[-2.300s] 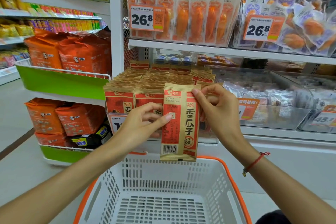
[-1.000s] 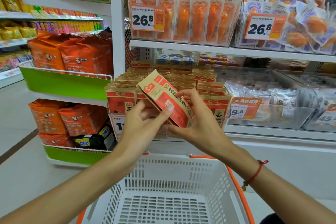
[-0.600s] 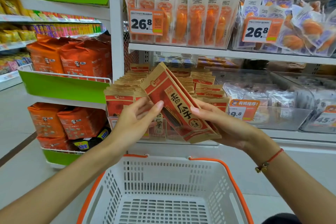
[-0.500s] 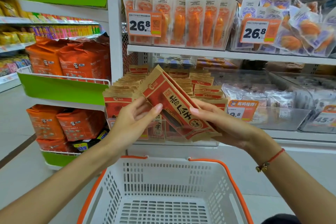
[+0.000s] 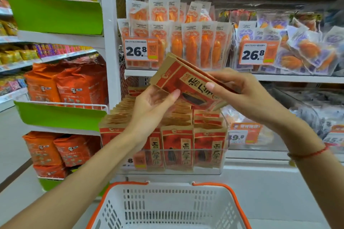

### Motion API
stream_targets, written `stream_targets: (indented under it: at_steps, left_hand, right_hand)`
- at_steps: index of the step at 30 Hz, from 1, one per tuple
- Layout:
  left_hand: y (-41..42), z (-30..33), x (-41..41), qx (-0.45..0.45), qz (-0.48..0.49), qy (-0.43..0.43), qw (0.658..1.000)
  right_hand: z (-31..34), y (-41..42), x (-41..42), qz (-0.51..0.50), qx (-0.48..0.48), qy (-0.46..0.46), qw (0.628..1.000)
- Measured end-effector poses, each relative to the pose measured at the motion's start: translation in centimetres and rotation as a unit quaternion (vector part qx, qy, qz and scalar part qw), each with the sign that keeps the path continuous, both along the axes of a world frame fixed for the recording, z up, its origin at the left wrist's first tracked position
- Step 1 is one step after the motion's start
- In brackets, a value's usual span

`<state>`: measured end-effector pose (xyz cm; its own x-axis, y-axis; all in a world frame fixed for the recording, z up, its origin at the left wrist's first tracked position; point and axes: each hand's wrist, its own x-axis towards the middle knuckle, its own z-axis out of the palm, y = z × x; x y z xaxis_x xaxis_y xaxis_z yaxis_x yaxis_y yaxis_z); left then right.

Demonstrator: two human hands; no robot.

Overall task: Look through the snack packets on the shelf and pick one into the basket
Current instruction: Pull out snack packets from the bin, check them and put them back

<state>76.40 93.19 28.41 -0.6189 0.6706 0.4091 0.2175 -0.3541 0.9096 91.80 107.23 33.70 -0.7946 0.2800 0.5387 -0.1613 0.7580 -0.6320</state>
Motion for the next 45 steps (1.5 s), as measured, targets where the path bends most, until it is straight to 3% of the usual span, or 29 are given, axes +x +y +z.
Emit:
stream_targets:
  at_steps: [6, 12, 19, 24, 29, 34, 37, 39, 43, 45]
  left_hand:
    - [4.1, 0.5, -2.5, -0.109, 0.037, 0.022, 0.993]
    - [6.3, 0.3, -4.2, -0.147, 0.053, 0.087, 0.984]
    - [8.2, 1.1, -5.3, -0.221, 0.091, 0.19, 0.952]
    - [8.8, 2.9, -5.7, -0.245, 0.112, 0.256, 0.929]
    - [9.2, 3.2, -6.4, -0.295, 0.059, 0.285, 0.91]
    - [10.7, 1.1, -6.3, -0.378, 0.033, 0.345, 0.859]
    - [11.8, 0.3, -5.6, -0.417, 0.012, 0.389, 0.822]
    - [12.2, 0.1, -5.2, -0.415, 0.039, 0.417, 0.808]
    - [11.3, 0.5, -4.5, -0.331, 0.084, 0.447, 0.827]
    - [11.0, 0.7, -4.3, -0.336, 0.085, 0.494, 0.797]
  right_hand:
    - [-1.0, 6.0, -3.3, -0.133, 0.156, -0.036, 0.978]
    - [-3.6, 9.1, -4.5, -0.121, 0.113, -0.047, 0.985]
    - [-5.2, 11.3, -5.3, -0.088, -0.008, -0.066, 0.994]
    - [-4.0, 11.5, -5.7, -0.106, -0.024, 0.003, 0.994]
    - [-3.8, 11.7, -5.9, -0.128, 0.027, -0.048, 0.99]
    - [-4.8, 12.4, -5.4, -0.138, 0.11, -0.222, 0.959]
    - [-5.2, 12.1, -5.2, -0.142, 0.114, -0.146, 0.972]
    - [-5.0, 12.0, -5.0, -0.153, 0.11, -0.104, 0.977]
    - [-5.2, 12.1, -5.0, -0.168, 0.152, -0.154, 0.962]
    - [-5.6, 12.3, -5.3, -0.164, 0.152, -0.181, 0.958]
